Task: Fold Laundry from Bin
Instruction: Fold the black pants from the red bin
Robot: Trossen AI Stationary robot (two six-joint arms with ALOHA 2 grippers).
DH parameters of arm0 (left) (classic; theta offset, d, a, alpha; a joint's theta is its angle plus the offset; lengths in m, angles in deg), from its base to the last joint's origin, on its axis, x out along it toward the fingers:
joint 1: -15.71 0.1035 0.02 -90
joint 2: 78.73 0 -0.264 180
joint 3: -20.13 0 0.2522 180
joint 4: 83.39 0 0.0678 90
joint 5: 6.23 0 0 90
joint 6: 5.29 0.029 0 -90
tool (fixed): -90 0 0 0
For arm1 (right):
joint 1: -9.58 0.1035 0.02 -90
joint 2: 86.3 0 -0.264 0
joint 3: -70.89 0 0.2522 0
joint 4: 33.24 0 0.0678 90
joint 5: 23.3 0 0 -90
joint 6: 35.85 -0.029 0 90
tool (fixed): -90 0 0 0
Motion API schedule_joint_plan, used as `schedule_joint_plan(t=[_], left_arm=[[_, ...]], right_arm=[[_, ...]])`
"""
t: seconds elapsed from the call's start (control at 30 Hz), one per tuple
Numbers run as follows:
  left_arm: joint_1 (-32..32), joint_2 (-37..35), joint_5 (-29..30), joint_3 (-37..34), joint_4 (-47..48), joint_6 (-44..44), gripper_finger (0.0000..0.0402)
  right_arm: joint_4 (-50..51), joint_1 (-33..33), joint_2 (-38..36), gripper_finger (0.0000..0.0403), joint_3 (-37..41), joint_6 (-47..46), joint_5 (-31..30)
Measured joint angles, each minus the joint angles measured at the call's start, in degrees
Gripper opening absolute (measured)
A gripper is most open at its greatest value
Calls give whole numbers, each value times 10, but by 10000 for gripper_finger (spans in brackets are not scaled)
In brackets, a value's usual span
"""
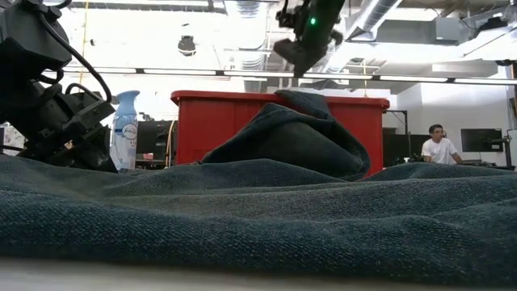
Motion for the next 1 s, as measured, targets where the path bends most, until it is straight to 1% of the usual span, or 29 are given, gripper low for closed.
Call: schedule_joint_plan(t=[0.07, 0.13, 0.17, 0.23, 0.3, 0.33, 0.4, 0.5, 0.57, 0.63, 0.7, 0.8, 0.9, 1.0], left_arm=[[0, 0, 0, 0, 0, 0, 219], [0, 0, 1, 0, 0, 0, 219], [0, 0, 1, 0, 0, 0, 219], [0, 0, 1, 0, -1, 0, 219], [0, 0, 1, 0, -1, -3, 219], [0, 0, 2, 0, -1, -5, 219], [0, 0, 2, 0, -2, -5, 219], [0, 0, 2, 0, -3, -6, 219], [0, 0, 2, 0, -3, -6, 219], [0, 0, 2, 0, -3, -3, 219], [0, 0, 3, 0, -4, -3, 219], [0, 0, 5, 0, -4, -3, 219], [0, 0, 6, 0, -4, -4, 219], [0, 0, 6, 0, -4, -5, 219]], right_arm=[[51, 0, 0, 18, -26, -27, -11], [83, 2, -5, 13, -46, -39, -8], [85, 3, -8, 13, -52, -37, 5], [77, 2, -13, 23, -63, -37, 62], [72, -4, -14, 56, -63, -37, 128], [65, -7, -12, 78, -63, -40, 149], [68, -15, -10, 125, -63, -49, 166], [62, -33, 0, 190, -63, -53, 170], [66, -46, 6, 223, -63, -57, 175], [56, -57, 15, 242, -63, -57, 198], [63, -66, 22, 247, -63, -56, 227], [62, -70, 37, 242, -63, -56, 244], [64, -77, 54, 231, -63, -50, 238], [72, -83, 63, 203, -63, -57, 234]])
